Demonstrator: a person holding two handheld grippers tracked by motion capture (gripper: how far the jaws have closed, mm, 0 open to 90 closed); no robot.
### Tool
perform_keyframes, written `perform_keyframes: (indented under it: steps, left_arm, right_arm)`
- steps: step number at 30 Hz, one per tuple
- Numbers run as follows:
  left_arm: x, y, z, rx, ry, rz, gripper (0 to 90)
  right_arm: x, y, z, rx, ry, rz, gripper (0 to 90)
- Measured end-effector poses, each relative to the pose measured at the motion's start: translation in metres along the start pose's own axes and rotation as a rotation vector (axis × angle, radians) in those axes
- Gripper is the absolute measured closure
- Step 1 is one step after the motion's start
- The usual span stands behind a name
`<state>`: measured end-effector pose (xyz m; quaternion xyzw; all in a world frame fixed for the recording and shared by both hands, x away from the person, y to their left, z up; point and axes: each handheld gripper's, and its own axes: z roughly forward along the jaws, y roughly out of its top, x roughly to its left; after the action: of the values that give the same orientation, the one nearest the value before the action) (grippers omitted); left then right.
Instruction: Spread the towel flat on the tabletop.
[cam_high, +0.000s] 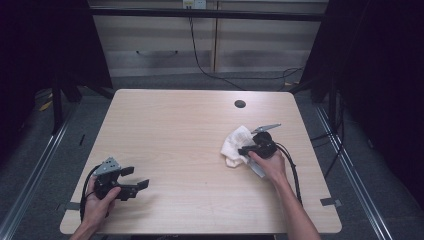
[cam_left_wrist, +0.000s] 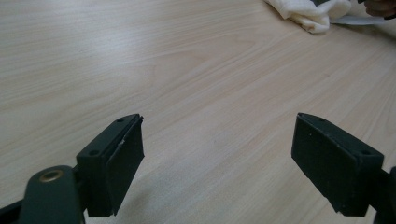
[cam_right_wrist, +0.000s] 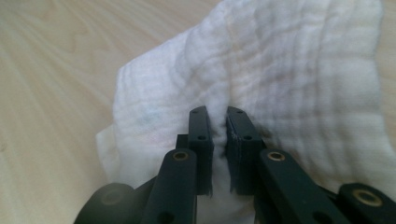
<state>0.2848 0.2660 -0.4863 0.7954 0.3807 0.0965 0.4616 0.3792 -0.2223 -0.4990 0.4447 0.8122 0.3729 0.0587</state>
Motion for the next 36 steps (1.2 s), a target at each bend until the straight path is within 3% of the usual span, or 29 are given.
perform_keyframes:
  steps: [13, 36]
  left_arm:
    - [0.000, 0.000, 0.000, 0.000, -0.005, -0.003, 16.6]
    - [0.000, 0.001, 0.000, 0.009, 0.011, -0.012, 16.7]
  right_arm:
    - [0.040, -0.020, 0.002, -0.037, 0.080, -0.049, 82.3]
    - [0.105, -0.024, 0.020, -0.013, 0.206, -0.150, 82.3]
